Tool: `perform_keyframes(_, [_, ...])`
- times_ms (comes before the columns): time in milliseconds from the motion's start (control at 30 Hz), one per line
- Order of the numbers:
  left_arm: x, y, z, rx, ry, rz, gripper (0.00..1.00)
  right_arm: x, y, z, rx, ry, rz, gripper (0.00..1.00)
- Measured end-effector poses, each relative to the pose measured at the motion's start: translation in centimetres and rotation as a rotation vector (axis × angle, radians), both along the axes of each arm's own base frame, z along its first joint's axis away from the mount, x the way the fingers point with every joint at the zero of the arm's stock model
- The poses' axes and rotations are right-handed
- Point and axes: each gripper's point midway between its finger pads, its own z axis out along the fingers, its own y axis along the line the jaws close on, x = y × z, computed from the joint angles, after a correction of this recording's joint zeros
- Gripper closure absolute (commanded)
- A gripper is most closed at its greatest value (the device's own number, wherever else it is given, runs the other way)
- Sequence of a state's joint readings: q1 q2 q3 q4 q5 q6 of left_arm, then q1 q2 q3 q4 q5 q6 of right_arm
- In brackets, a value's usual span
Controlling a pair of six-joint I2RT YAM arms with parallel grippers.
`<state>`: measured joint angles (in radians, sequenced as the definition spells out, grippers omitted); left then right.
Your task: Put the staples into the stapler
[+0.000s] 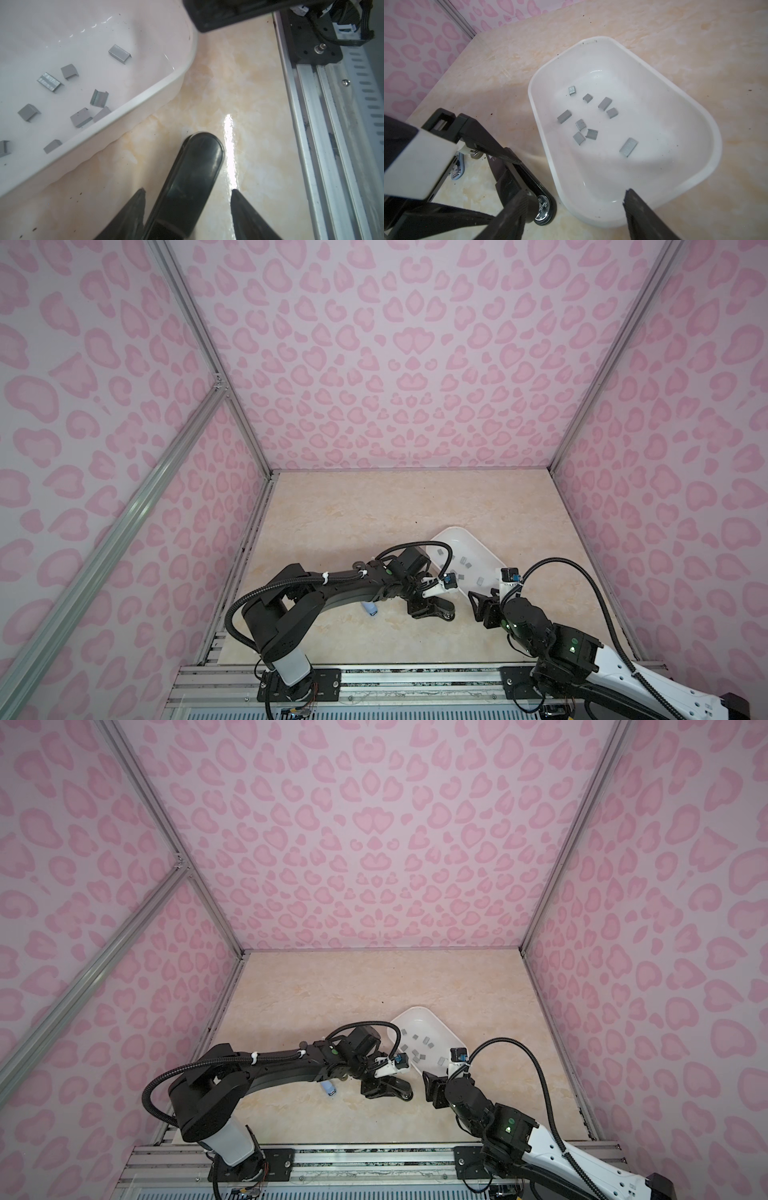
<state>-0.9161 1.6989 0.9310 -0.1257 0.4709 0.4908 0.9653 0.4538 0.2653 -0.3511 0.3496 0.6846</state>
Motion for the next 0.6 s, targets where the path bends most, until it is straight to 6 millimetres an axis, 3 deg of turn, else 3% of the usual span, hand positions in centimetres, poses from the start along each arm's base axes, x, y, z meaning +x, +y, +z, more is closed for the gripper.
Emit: perform_keyframes(600, [-0.1, -1.9, -0.9, -0.01, 0.044, -0.057, 0.44, -0.3, 0.1, -1.0, -0.023, 0.037, 0.018, 0.27])
